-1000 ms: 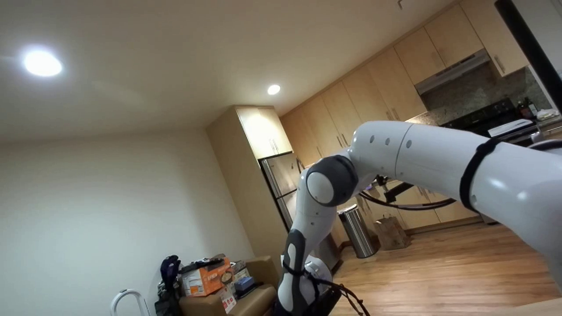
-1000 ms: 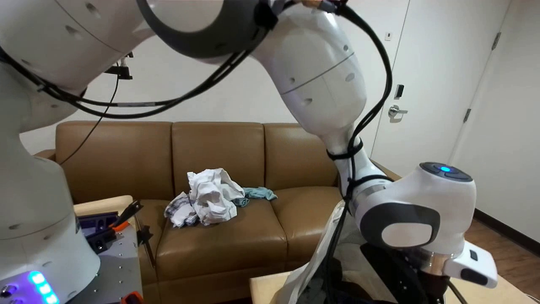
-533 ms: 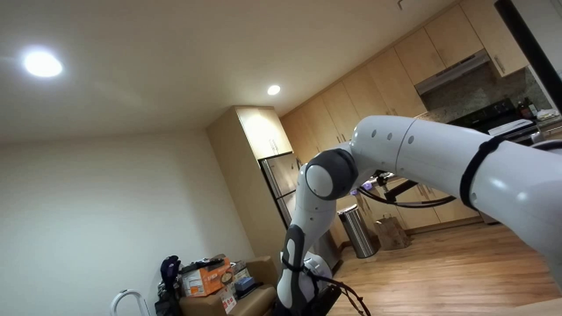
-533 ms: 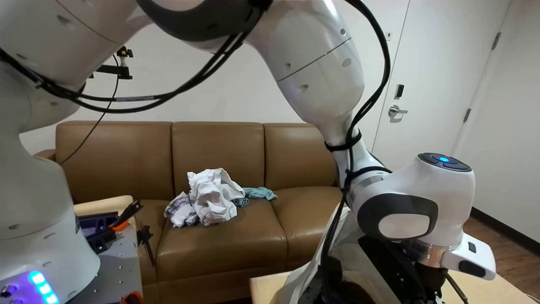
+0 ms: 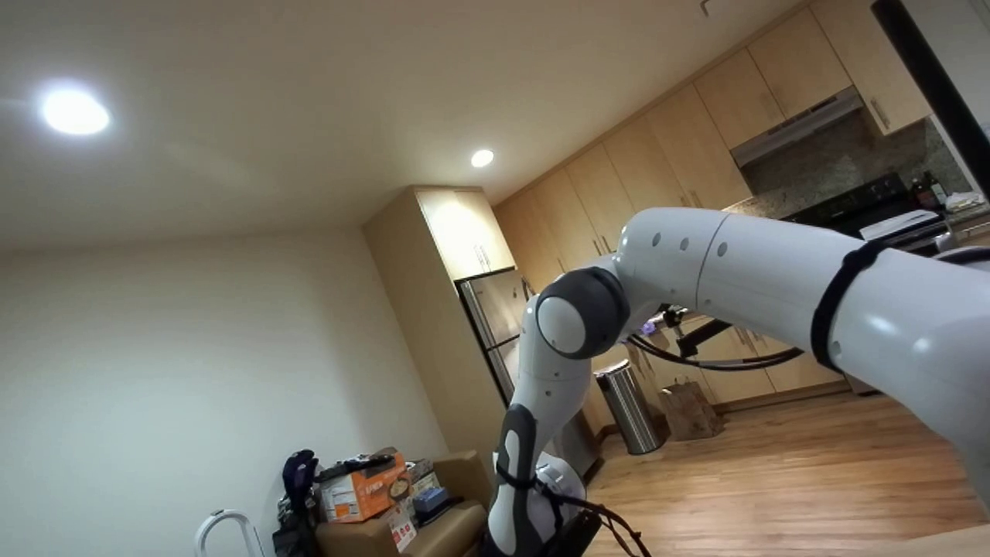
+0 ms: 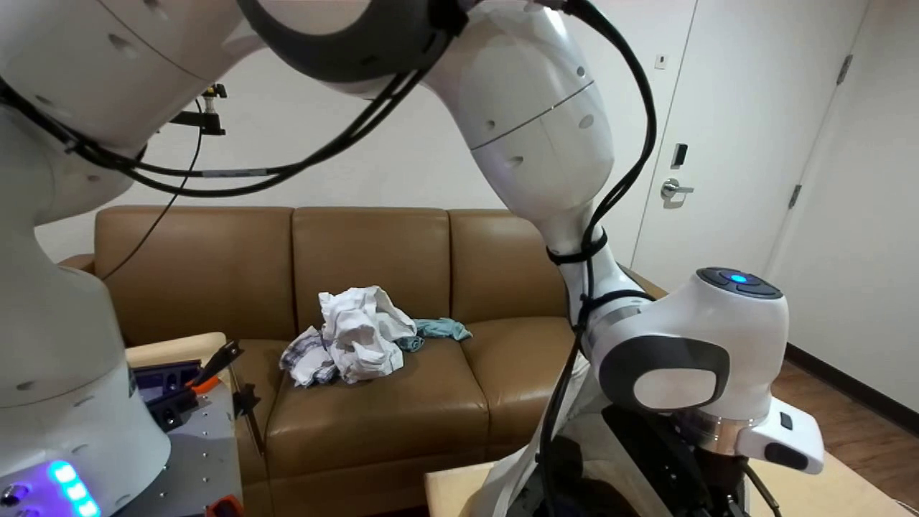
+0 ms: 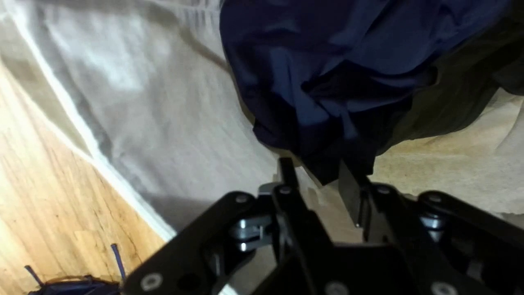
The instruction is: Remove a black thing from the bag and put it on the couch
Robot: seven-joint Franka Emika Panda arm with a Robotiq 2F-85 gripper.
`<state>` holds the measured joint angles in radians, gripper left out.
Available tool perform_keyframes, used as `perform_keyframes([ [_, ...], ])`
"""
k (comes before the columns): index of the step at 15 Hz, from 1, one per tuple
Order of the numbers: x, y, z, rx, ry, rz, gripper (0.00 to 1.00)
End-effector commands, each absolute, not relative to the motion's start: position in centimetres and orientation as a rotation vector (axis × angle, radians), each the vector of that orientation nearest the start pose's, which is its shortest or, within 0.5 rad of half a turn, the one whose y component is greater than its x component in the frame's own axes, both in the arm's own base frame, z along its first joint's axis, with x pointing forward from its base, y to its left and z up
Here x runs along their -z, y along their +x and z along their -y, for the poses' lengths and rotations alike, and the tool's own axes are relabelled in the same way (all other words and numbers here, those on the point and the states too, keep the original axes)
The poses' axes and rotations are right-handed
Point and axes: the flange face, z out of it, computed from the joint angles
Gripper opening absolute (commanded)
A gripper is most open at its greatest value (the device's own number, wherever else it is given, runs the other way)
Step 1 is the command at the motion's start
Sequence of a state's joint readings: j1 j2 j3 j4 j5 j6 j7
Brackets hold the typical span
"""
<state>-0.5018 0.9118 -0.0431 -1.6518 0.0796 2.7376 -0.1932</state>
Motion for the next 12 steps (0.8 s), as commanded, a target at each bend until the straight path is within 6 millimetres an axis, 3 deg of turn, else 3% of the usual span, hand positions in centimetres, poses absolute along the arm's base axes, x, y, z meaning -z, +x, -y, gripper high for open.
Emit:
perform_keyframes([
  [1,-6.9,58.7,34.0,0.234,-3.141,-0.558,0.65],
  [6,-2.3,57.8,33.2,0.122,-3.185,-0.509,0.97],
  [12,3.2,54.7,36.5,0.117,-3.334,-0.401,1.0],
])
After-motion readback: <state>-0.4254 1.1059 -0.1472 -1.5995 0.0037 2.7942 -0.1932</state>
